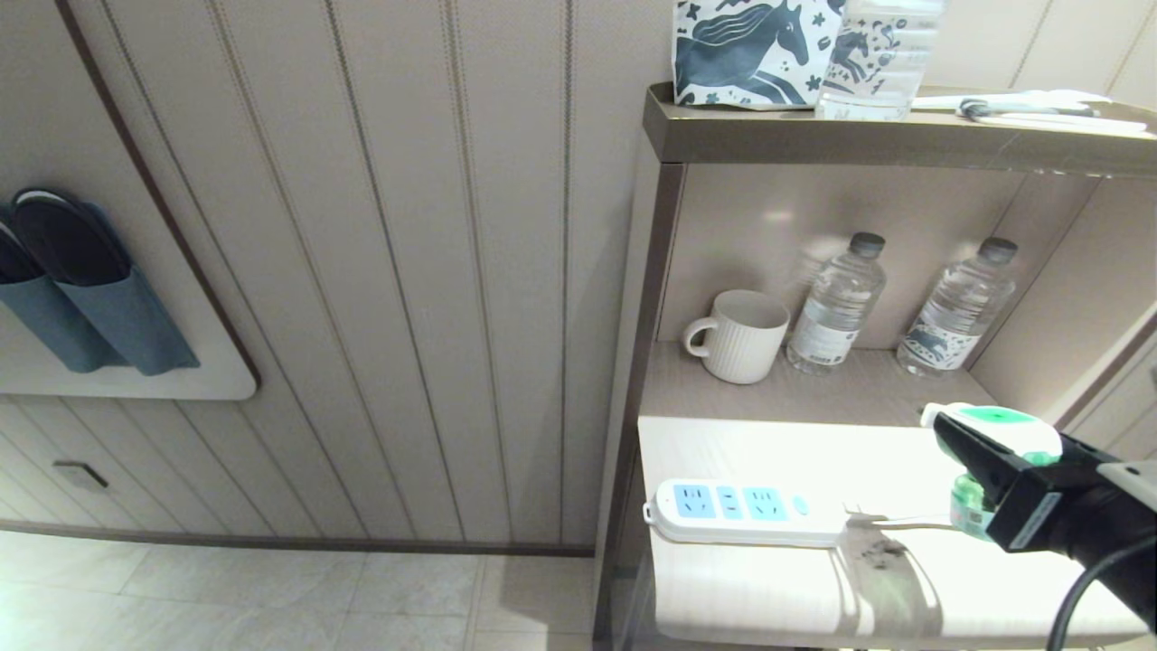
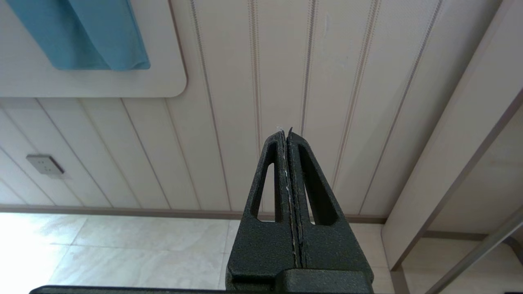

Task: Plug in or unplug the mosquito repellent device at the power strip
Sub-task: Place the mosquito repellent liquid on the table

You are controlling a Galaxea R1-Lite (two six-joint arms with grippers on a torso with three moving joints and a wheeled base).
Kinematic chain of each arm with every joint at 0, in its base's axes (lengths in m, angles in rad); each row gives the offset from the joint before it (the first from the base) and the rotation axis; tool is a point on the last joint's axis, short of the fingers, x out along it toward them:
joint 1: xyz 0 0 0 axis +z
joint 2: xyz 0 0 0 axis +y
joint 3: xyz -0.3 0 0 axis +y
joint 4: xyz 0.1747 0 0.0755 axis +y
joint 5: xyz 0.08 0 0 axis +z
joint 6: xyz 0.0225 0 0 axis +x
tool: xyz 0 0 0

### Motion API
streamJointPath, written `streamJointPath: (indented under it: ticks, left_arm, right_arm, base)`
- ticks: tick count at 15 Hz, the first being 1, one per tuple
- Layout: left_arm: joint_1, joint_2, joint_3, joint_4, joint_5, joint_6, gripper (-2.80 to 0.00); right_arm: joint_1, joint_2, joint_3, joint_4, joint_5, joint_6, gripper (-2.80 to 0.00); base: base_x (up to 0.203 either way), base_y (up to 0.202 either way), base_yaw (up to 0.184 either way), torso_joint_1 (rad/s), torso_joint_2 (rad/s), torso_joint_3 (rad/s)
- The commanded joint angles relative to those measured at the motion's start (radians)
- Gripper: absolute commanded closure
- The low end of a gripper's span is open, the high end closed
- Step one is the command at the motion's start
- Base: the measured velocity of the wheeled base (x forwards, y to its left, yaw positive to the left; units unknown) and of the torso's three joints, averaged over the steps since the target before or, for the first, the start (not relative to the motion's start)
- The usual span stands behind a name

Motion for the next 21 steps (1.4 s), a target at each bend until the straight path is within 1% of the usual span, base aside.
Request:
streamJointPath:
  ticks: [1,4,6,11,14,16,19,21]
  left_arm:
    - [0.001,0.0,0.0,-0.001,0.0,0.0,0.0]
    - [0.001,0.0,0.0,-0.002,0.0,0.0,0.0]
    - [0.001,0.0,0.0,-0.001,0.0,0.0,0.0]
    - [0.001,0.0,0.0,-0.001,0.0,0.0,0.0]
    - [0.001,0.0,0.0,-0.001,0.0,0.0,0.0]
    - [0.001,0.0,0.0,-0.001,0.0,0.0,0.0]
    - [0.001,0.0,0.0,-0.001,0.0,0.0,0.0]
    - [0.001,0.0,0.0,-0.001,0.0,0.0,0.0]
  right_arm:
    - [0.003,0.015,0.012,-0.014,-0.004,0.0,0.0]
    - [0.01,0.037,0.01,-0.025,-0.005,0.0,0.0]
    - [0.01,0.077,0.024,-0.08,-0.006,0.003,0.0]
    - [0.005,0.289,0.055,-0.304,-0.006,-0.006,0.0]
    - [0.004,0.342,0.063,-0.412,-0.015,-0.015,0.0]
    - [0.007,0.439,0.069,-0.524,-0.049,-0.03,0.0]
    - [0.013,0.601,0.093,-0.759,-0.105,-0.076,0.0]
    - [0.014,0.65,0.123,-0.78,-0.12,-0.065,0.0]
  base:
    - [0.0,0.0,0.0,0.0,0.0,0.0]
    - [0.0,0.0,0.0,0.0,0.0,0.0]
    - [0.0,0.0,0.0,0.0,0.0,0.0]
    - [0.0,0.0,0.0,0.0,0.0,0.0]
    - [0.0,0.0,0.0,0.0,0.0,0.0]
    - [0.0,0.0,0.0,0.0,0.0,0.0]
    - [0.0,0.0,0.0,0.0,0.0,0.0]
    - [0.0,0.0,0.0,0.0,0.0,0.0]
